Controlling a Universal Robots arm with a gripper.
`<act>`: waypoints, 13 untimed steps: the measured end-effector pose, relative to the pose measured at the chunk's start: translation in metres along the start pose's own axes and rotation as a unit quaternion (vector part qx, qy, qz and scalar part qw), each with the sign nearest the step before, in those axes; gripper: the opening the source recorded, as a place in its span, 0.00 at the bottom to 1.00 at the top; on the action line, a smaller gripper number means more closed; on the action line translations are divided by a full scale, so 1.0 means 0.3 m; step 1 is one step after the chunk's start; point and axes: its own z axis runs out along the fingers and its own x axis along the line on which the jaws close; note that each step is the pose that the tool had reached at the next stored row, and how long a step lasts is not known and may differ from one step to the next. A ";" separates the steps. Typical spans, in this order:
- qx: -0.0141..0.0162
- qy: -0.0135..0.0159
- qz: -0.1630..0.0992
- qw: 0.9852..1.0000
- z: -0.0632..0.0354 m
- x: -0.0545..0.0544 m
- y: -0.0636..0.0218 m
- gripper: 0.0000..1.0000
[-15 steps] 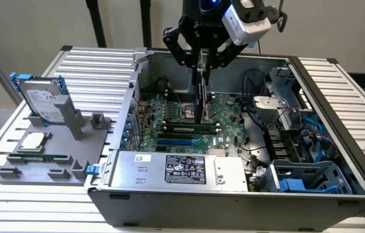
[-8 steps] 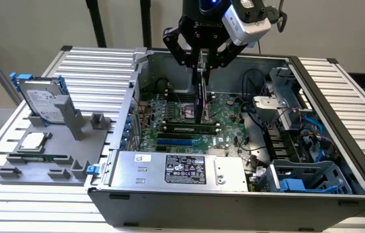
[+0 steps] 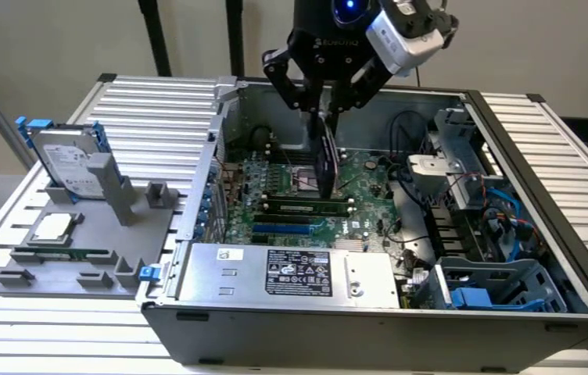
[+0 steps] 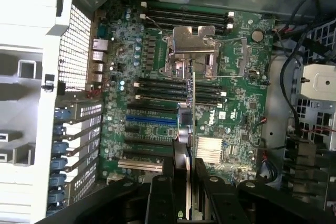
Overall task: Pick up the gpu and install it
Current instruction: 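Insert the gpu into the slot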
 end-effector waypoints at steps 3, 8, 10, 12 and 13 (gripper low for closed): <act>-0.001 0.001 -0.027 1.000 0.003 0.000 0.000 0.00; -0.001 0.002 -0.073 0.997 0.009 0.000 0.000 0.00; -0.002 0.002 -0.091 0.996 0.011 0.000 0.000 0.00; -0.002 0.003 -0.109 0.994 0.014 0.000 0.000 0.00; -0.002 0.003 -0.118 0.993 0.015 0.000 0.000 0.00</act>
